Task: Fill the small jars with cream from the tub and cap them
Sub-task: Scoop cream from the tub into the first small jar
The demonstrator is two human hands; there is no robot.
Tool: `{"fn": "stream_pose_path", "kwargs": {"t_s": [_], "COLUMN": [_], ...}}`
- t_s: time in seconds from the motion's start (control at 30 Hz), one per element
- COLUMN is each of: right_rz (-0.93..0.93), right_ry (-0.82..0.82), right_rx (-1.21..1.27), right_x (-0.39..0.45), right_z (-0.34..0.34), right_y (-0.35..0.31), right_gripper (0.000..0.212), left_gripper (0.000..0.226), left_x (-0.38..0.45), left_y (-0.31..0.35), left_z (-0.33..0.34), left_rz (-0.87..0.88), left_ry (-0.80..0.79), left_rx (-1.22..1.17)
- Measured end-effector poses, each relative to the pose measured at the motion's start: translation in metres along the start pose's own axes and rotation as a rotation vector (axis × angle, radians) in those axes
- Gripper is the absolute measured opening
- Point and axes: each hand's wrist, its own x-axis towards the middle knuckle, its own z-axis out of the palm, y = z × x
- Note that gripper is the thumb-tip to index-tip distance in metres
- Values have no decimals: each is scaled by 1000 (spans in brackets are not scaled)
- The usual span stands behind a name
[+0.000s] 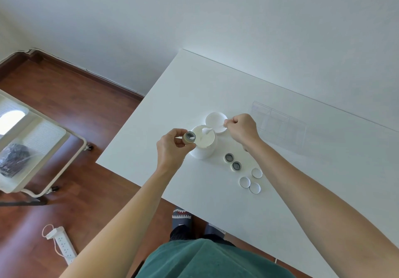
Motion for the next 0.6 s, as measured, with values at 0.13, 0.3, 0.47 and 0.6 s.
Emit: {"fn": "stream_pose_path", "kwargs": {"t_s": [0.13, 0.3, 0.47, 0.6], "right_rz": [-6, -34, -29, -35], "right_ry": [6, -17, -37, -19], "right_rx": [40, 20, -33, -76], "right_x": [-6, -13, -16, -17], "right_z": [-12, -20, -21, -16], "right_y": [-8, -19, -26, -28], "right_gripper": [30, 29, 31, 30], "left_gripper": [32, 34, 37, 36], "left_x": [2, 3, 2, 1], "left_y": [6, 15, 20, 21], "left_z": [9, 19, 24, 24], "left_rz": [23, 61, 99, 117], "left_ry": [-18, -30, -33, -38], "left_rx": [33, 41, 51, 55]}}
